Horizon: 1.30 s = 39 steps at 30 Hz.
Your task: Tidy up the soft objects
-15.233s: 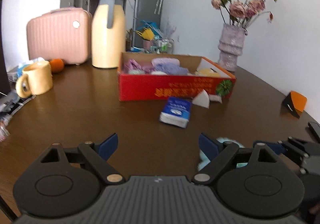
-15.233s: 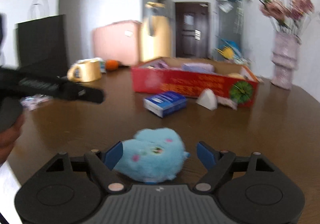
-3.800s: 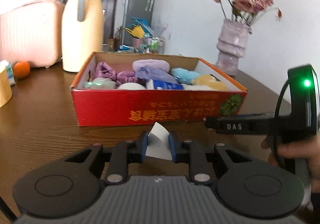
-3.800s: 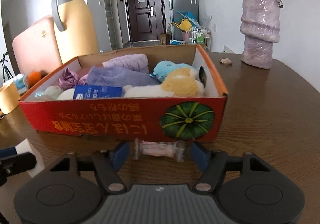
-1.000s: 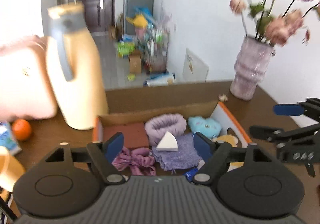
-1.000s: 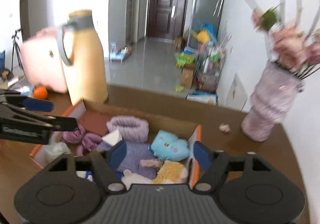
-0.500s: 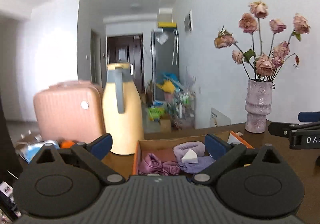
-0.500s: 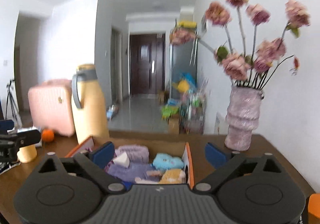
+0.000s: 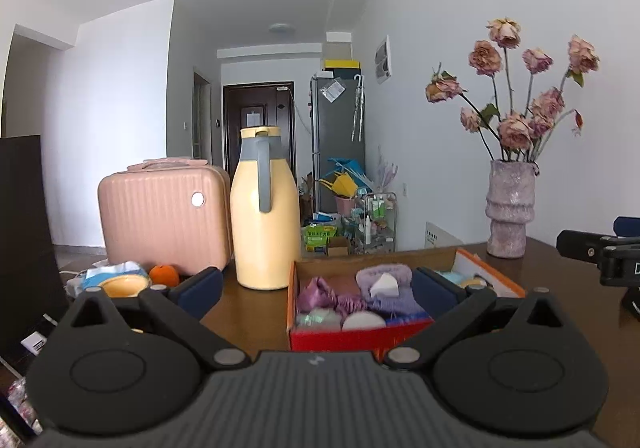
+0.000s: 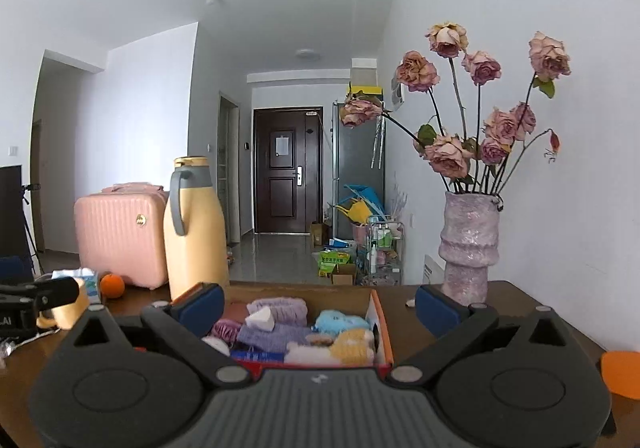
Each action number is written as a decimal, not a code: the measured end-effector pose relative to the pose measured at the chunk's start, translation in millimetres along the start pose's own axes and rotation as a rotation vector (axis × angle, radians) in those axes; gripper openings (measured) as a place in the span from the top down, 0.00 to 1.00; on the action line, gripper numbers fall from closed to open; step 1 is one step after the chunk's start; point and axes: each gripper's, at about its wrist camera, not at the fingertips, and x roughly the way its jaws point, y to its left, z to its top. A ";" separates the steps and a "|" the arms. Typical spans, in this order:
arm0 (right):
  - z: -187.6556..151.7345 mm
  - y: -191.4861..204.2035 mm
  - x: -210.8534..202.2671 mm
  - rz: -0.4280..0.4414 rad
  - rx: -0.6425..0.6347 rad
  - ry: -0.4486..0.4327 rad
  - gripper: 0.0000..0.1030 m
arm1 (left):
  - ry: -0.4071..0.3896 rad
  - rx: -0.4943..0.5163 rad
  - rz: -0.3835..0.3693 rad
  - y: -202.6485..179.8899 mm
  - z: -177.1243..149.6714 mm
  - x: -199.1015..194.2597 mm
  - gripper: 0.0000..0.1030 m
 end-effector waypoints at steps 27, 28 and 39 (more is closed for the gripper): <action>-128.3 69.9 -247.9 0.016 0.047 0.139 0.01 | 0.017 -0.015 0.045 51.6 -107.0 -237.2 0.00; -128.5 71.5 -250.3 0.011 0.047 0.127 0.01 | 0.013 -0.011 0.042 51.5 -107.3 -238.5 0.00; -124.2 74.9 -244.3 0.051 0.065 0.123 0.01 | 0.014 -0.005 0.045 48.4 -105.5 -239.3 0.00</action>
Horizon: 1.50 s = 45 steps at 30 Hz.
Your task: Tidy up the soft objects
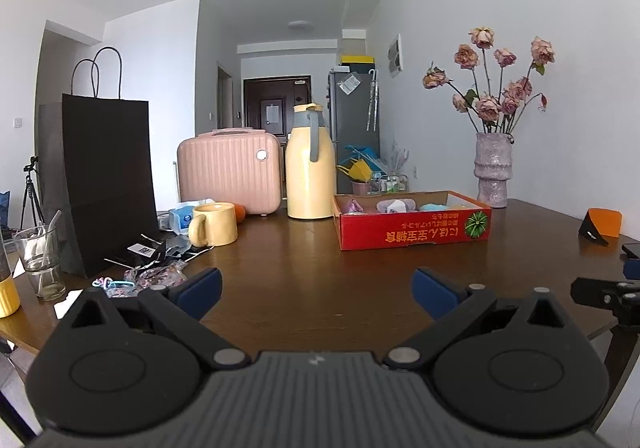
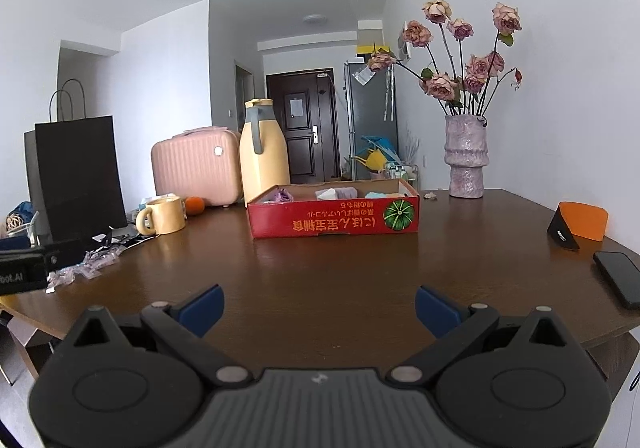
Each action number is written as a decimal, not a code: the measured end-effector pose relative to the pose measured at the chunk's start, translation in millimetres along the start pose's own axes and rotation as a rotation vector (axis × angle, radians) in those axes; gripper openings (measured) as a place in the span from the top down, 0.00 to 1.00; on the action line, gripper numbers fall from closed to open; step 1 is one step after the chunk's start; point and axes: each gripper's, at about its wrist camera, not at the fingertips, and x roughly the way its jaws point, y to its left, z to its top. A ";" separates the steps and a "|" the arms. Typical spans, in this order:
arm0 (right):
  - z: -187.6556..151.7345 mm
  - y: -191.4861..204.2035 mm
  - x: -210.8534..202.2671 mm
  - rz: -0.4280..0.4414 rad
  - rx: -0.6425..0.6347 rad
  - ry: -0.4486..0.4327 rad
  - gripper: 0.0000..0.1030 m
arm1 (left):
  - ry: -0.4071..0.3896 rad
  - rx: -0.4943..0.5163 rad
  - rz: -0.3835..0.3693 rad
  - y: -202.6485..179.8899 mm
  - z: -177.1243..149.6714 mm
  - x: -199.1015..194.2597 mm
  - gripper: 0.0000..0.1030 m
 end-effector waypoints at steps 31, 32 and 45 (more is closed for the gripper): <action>-2.7 0.3 2.4 -0.003 0.001 -0.009 0.00 | 0.003 0.008 -0.020 1.2 0.0 -1.1 0.00; -2.7 0.6 2.3 -0.001 0.000 -0.010 0.00 | 0.004 0.008 -0.021 1.2 -0.2 -0.6 0.00; -3.3 -2.6 1.4 -0.001 0.018 -0.015 0.00 | 0.011 0.008 -0.030 2.4 0.1 0.4 0.00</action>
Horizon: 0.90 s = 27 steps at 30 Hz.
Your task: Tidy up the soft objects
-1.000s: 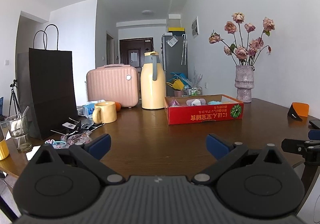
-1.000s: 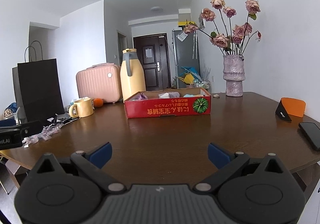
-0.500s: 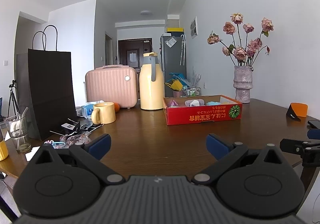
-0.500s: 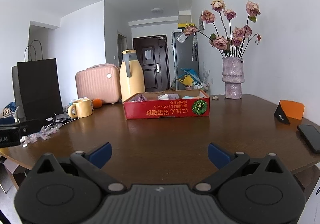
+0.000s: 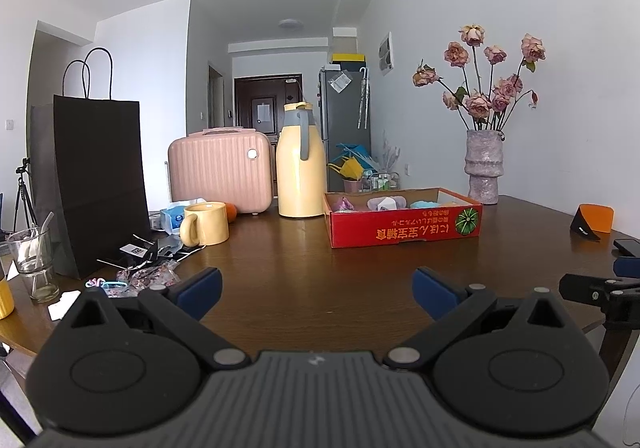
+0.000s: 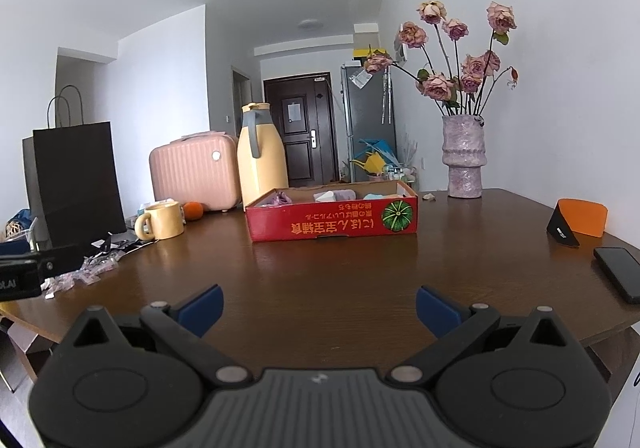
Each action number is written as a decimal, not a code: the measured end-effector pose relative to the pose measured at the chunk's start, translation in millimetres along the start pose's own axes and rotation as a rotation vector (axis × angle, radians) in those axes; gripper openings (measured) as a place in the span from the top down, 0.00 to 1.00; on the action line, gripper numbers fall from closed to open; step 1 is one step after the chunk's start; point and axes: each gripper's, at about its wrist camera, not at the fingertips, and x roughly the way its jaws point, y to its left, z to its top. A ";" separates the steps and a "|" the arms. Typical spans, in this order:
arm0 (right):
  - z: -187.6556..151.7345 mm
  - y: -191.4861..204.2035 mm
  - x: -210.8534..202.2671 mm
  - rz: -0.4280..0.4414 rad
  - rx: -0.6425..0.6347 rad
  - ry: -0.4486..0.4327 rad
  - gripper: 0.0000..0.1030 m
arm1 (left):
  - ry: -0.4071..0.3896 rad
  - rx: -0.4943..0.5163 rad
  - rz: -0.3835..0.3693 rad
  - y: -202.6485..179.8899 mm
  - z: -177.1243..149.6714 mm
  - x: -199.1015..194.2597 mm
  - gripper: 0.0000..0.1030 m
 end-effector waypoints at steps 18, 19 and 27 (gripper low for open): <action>-0.8 0.7 1.0 0.000 0.001 0.003 0.00 | 0.000 0.011 -0.002 -0.6 -0.9 1.2 0.00; -1.1 0.9 1.1 0.000 0.002 0.002 0.00 | -0.001 0.010 -0.003 -0.4 -1.1 1.1 0.00; -0.9 0.7 1.3 0.000 0.002 0.004 0.00 | -0.005 0.006 -0.005 0.9 -1.1 0.7 0.00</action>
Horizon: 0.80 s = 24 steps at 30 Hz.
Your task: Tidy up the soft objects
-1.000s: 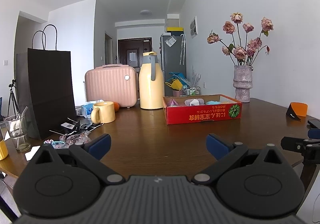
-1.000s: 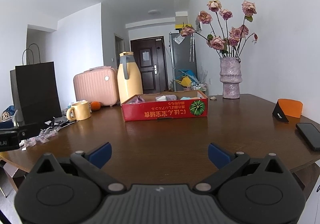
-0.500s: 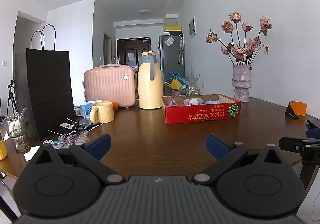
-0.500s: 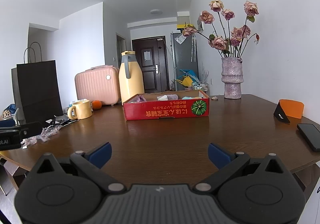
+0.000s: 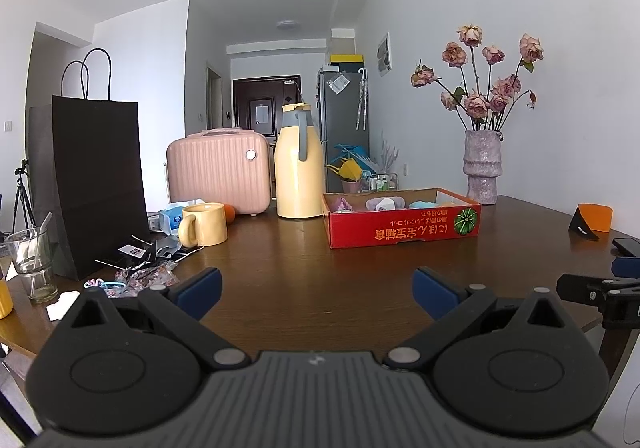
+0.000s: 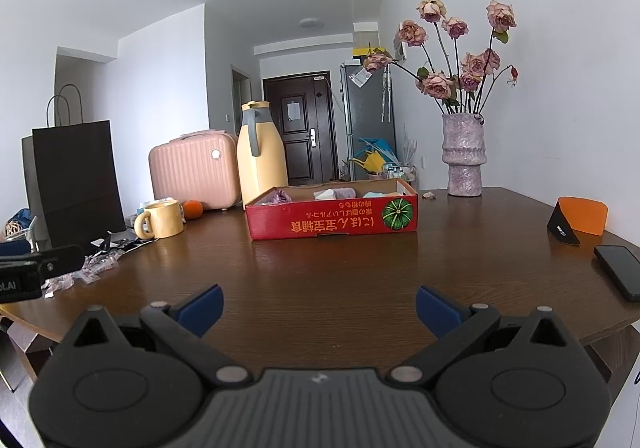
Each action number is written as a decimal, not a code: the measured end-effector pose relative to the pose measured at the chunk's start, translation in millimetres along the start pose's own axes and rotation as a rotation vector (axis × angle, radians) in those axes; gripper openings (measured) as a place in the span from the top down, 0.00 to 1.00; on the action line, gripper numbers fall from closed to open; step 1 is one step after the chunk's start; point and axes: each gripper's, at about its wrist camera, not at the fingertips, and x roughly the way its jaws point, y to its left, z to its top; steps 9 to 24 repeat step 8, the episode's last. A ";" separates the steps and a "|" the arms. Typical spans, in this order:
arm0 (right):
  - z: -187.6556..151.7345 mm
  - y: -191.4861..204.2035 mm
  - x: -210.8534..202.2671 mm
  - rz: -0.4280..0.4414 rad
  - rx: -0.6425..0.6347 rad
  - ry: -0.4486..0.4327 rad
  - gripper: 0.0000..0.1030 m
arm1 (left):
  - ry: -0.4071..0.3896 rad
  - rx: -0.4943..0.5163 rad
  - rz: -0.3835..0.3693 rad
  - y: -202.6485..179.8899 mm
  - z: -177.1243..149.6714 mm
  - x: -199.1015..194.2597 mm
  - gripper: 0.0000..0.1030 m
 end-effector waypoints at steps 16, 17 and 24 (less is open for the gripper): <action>0.5 -0.7 0.6 0.000 0.001 0.001 0.00 | 0.005 -0.007 -0.004 -0.1 -1.9 1.4 0.00; 0.5 -0.7 0.6 0.000 0.001 0.001 0.00 | 0.005 -0.007 -0.004 -0.1 -1.9 1.4 0.00; 0.5 -0.7 0.6 0.000 0.001 0.001 0.00 | 0.005 -0.007 -0.004 -0.1 -1.9 1.4 0.00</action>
